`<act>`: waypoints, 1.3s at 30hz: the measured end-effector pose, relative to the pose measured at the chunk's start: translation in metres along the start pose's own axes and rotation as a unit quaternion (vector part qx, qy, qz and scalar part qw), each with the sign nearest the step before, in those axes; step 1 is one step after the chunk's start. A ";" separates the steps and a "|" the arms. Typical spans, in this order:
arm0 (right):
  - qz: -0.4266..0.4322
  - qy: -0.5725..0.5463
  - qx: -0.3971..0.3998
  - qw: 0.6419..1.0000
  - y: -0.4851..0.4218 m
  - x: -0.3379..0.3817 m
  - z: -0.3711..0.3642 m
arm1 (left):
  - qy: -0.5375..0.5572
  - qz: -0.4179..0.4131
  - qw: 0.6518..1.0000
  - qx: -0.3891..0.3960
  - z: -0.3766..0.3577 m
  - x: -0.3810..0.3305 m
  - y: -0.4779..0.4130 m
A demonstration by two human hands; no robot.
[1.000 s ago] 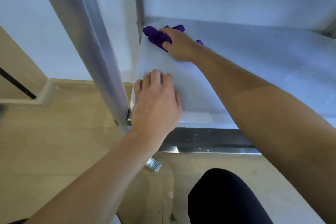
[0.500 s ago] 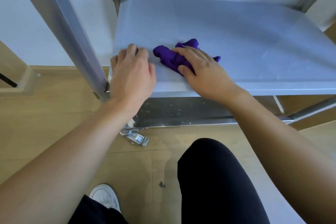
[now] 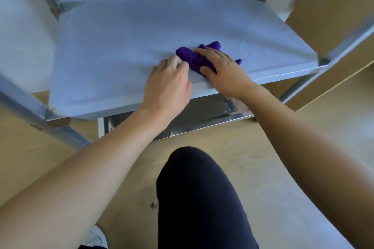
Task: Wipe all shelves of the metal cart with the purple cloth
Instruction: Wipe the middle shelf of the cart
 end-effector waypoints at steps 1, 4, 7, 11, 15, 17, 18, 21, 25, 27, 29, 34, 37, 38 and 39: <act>-0.008 0.003 -0.002 1.000 0.001 -0.013 0.006 | 0.004 -0.008 1.000 0.001 -0.005 -0.010 -0.005; -0.038 0.012 0.001 0.999 0.001 -0.054 0.025 | 0.011 -0.030 0.999 0.004 -0.021 -0.038 -0.023; -0.068 0.006 0.001 0.998 0.000 -0.095 0.044 | 0.018 -0.047 0.998 0.024 -0.039 -0.061 -0.036; -0.113 0.012 -0.015 0.993 -0.003 -0.144 0.063 | 0.006 -0.031 0.999 0.011 -0.054 -0.071 -0.035; -0.145 0.017 -0.045 0.988 -0.008 -0.157 0.064 | -0.014 -0.039 0.999 -0.007 -0.053 -0.073 -0.034; -0.145 0.033 -0.065 0.987 -0.003 -0.140 0.057 | -0.022 -0.040 0.999 -0.002 -0.054 -0.073 -0.035; -0.131 0.037 -0.075 0.988 0.001 -0.128 0.051 | -0.025 -0.038 0.999 0.002 -0.054 -0.073 -0.035; -0.053 0.033 -0.100 0.993 0.017 -0.088 0.029 | -0.033 -0.039 0.999 0.001 -0.053 -0.072 -0.034; -0.046 0.014 -0.078 0.996 0.007 -0.101 0.034 | -0.041 -0.038 0.998 0.006 -0.053 -0.074 -0.033; -0.096 0.026 -0.070 0.993 -0.004 -0.138 0.049 | -0.044 -0.037 0.998 0.000 -0.054 -0.074 -0.032; -0.173 0.039 -0.084 0.981 -0.009 -0.178 0.069 | -0.049 -0.038 0.998 -0.009 -0.054 -0.074 -0.031; -0.219 0.050 -0.097 0.970 -0.011 -0.179 0.070 | -0.060 -0.045 0.997 -0.007 -0.057 -0.076 -0.032; -0.118 0.039 -0.114 0.986 -0.004 -0.121 0.038 | -0.058 -0.031 0.998 0.007 -0.057 -0.075 -0.031; -0.086 0.035 -0.116 0.989 0.000 -0.107 0.030 | -0.061 -0.031 0.998 0.007 -0.056 -0.075 -0.031; -0.063 0.031 -0.114 0.991 0.003 -0.100 0.026 | -0.064 -0.033 0.997 0.006 -0.056 -0.076 -0.030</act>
Point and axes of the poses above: each hand's wrist, its own y-axis away from the middle knuckle, its own z-axis out of the back of the hand, x = y × z, the point moved 5 cm from there along -y, towards the middle knuckle, and after that the axes turned 1 degree about -x, right-handed, at the moved point
